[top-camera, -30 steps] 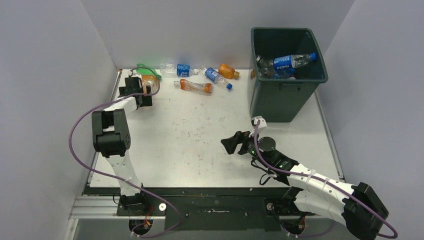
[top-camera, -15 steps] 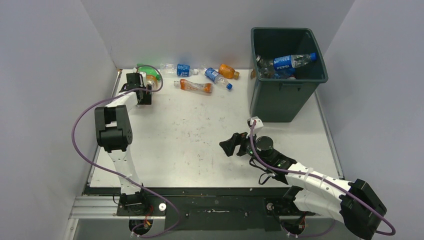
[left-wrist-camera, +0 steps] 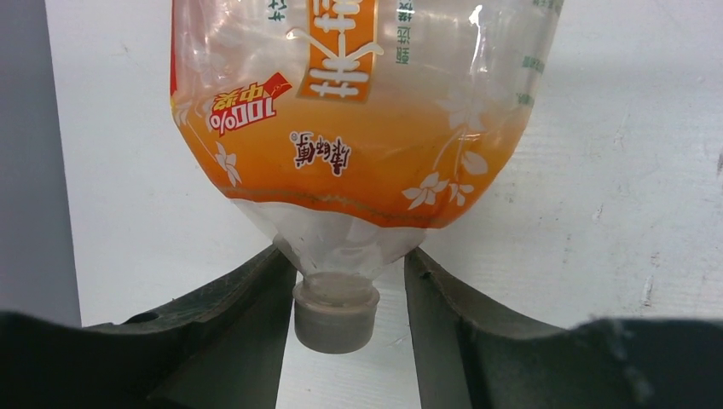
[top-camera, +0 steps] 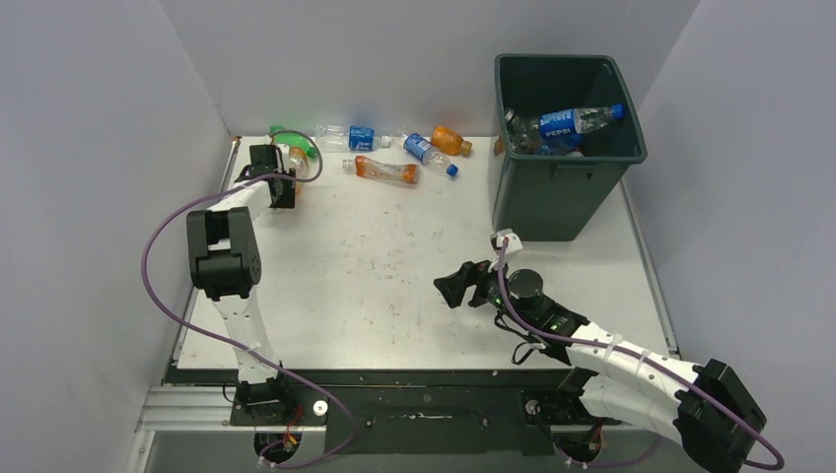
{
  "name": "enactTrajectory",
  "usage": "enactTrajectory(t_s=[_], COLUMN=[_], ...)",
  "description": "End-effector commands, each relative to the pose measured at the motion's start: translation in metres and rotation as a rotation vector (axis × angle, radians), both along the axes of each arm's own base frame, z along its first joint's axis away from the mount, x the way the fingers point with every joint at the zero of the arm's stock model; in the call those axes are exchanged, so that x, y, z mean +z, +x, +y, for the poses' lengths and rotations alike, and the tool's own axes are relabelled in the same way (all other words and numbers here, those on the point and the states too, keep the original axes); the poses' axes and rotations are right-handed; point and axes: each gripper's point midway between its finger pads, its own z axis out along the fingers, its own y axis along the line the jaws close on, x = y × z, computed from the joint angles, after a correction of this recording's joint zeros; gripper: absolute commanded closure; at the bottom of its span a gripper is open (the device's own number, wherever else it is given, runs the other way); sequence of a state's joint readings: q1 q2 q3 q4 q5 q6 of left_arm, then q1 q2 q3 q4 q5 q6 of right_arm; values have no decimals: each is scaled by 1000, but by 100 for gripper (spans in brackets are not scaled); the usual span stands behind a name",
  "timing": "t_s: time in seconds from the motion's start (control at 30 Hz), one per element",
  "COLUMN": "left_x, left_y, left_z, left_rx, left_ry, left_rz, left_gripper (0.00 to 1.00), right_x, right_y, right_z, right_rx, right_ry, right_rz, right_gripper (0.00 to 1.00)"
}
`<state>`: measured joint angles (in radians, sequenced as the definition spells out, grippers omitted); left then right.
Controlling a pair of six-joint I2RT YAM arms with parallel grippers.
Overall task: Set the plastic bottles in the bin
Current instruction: Pick up the plastic bottle at the center of the board.
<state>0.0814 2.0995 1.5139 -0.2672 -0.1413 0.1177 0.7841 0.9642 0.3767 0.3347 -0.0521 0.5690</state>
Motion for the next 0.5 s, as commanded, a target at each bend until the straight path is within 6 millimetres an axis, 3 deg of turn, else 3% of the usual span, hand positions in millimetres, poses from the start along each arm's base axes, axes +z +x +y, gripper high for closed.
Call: enactTrajectory(t_s=[0.0,0.23,0.3,0.47], left_x=[5,3,2,8], left_y=[1,1,1,-1], left_z=[1,-1,0,1], left_rx=[-9,-9,2,23], left_ry=[12,48,64,84], left_rz=[-4,10,17,-16], left_gripper=[54,68,80,100], right_x=[31,29,29,35], right_y=[7,6,6,6], right_z=[0,-5,-6,-9], right_rx=[-18,-30,-35,-42], right_ry=[54,51,50,51], right_rz=[-73,-71,-72,-83], right_gripper=[13,13,13,13])
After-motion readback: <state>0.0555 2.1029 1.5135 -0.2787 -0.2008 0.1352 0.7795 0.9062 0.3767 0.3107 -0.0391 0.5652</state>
